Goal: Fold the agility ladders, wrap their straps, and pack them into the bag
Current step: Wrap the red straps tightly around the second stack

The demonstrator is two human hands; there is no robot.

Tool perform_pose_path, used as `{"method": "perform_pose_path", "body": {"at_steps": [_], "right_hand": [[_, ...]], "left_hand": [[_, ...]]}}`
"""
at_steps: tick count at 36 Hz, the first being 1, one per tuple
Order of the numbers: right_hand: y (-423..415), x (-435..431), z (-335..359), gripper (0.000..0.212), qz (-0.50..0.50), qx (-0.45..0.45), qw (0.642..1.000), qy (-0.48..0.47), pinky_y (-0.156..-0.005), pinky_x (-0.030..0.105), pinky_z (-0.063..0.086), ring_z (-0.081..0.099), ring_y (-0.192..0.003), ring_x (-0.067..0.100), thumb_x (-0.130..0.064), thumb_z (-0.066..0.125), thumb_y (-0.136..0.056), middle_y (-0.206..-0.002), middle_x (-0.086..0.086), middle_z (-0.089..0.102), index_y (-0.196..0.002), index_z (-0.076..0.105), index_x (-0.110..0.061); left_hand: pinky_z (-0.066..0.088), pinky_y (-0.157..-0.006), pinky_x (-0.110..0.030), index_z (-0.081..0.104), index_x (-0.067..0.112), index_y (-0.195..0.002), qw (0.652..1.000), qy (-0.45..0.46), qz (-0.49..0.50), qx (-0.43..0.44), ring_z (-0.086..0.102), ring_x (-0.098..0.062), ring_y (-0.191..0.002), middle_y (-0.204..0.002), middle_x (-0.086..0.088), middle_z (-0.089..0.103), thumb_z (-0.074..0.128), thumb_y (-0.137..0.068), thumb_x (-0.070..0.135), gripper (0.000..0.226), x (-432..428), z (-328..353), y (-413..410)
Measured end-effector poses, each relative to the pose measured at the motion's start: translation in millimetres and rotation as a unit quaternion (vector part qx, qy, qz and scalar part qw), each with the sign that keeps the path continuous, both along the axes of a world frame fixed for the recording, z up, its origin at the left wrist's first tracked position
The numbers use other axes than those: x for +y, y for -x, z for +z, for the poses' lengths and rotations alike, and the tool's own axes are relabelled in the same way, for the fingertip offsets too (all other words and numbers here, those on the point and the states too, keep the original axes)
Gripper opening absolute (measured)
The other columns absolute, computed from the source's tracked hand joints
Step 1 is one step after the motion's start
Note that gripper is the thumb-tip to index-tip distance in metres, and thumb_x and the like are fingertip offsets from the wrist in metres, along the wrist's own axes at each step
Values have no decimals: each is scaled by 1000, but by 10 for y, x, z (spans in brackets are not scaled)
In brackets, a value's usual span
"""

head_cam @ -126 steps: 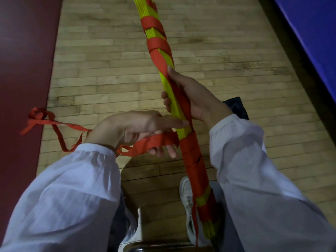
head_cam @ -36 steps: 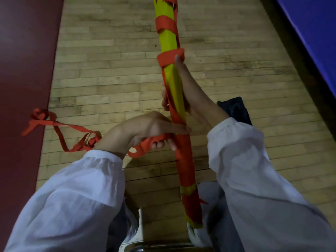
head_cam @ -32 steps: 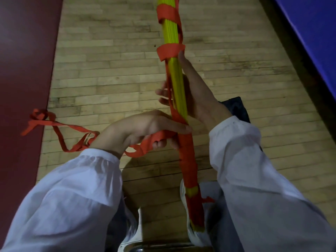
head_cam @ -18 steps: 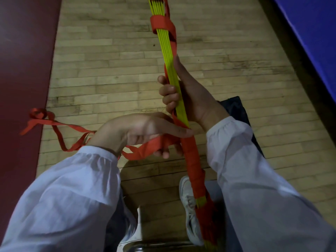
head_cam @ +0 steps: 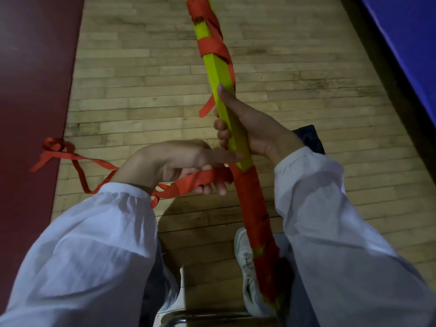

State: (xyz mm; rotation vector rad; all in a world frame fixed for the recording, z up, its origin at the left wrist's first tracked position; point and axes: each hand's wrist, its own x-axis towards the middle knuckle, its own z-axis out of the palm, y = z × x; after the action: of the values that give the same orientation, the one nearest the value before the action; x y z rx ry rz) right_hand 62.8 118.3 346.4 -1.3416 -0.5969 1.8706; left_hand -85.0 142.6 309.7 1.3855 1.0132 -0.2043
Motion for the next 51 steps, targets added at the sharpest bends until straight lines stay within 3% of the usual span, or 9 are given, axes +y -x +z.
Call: {"method": "perform_pose_path", "body": {"at_steps": [9, 13, 17, 22, 28, 32, 38, 47, 51], "right_hand": [[42, 6, -53, 36, -29, -83, 996, -13, -49, 24, 45, 51, -47, 12, -50, 55, -92, -58, 0, 53, -83, 47, -16], [37, -6, -70, 33, -54, -134, 989, -35, -51, 26, 47, 54, -48, 15, -46, 62, -90, -62, 4, 57, -84, 52, -15], [12, -7, -64, 38, -57, -138, 988, -47, -51, 27, 49, 57, -48, 16, -47, 60, -91, -60, 5, 58, -87, 56, -9], [-72, 1, 25, 46, -51, -18, 997, -51, -57, 29, 52, 61, -57, 18, -50, 44, -97, -67, 7, 58, -117, 56, -10], [-113, -27, 71, 47, -96, 165, 981, -29, -60, 27, 54, 62, -58, 14, -55, 45, -95, -67, 4, 57, -92, 57, -9], [-143, -38, 72, 54, -75, 242, 967, 0, -48, 21, 50, 59, -56, 8, -64, 38, -92, -69, -1, 54, -86, 52, -12], [-113, -3, 48, 62, -19, 210, 977, 9, -38, 18, 35, 37, -37, 5, -68, 28, -93, -50, -4, 38, -79, 49, -11], [-38, 10, 59, 57, 43, 92, 995, 14, -39, 19, 29, 31, -35, 7, -64, 32, -93, -46, -4, 30, -68, 41, -13], [6, 15, 19, 55, 39, 20, 999, 14, -42, 19, 31, 32, -38, 10, -62, 38, -93, -48, -2, 31, -68, 42, -14]], "left_hand": [[39, -40, -11, 66, 11, -101, 1000, -27, -10, -4, 53, 3, -41, -82, -3, 63, 59, -95, 26, 17, -63, 106, -62], [39, -39, -17, 69, 7, -81, 1000, -12, -17, -18, 49, -7, -39, -64, -4, 68, 66, -89, 31, 25, -183, 293, -138], [38, -41, -21, 67, 7, -78, 999, -27, -3, -35, 46, -11, -40, -59, -4, 65, 66, -89, 27, 23, -233, 359, -165], [35, -40, -20, 66, 1, -76, 996, 2, 35, -86, 43, -13, -37, -62, -15, 60, 66, -86, 19, 21, -196, 385, -113], [34, -38, -17, 57, 0, -72, 987, 43, 32, -152, 41, -13, -36, -52, -10, 55, 65, -75, 26, 27, -199, 494, -89], [32, -36, -15, 60, 5, -64, 985, 63, 29, -159, 43, -12, -35, -55, -12, 56, 64, -74, 25, 23, -229, 505, -101], [37, -37, -16, 62, 2, -71, 988, 86, 12, -130, 48, -12, -37, -61, -13, 60, 61, -85, 17, 20, -219, 508, -111], [46, -45, -24, 64, -7, -87, 993, 97, -11, -62, 55, -23, -48, -86, -29, 63, 61, -89, 9, 16, -176, 407, -100], [44, -43, -22, 64, -7, -85, 996, 75, -1, -43, 52, -22, -45, -80, -25, 65, 62, -89, 12, 20, -189, 398, -119]]}}
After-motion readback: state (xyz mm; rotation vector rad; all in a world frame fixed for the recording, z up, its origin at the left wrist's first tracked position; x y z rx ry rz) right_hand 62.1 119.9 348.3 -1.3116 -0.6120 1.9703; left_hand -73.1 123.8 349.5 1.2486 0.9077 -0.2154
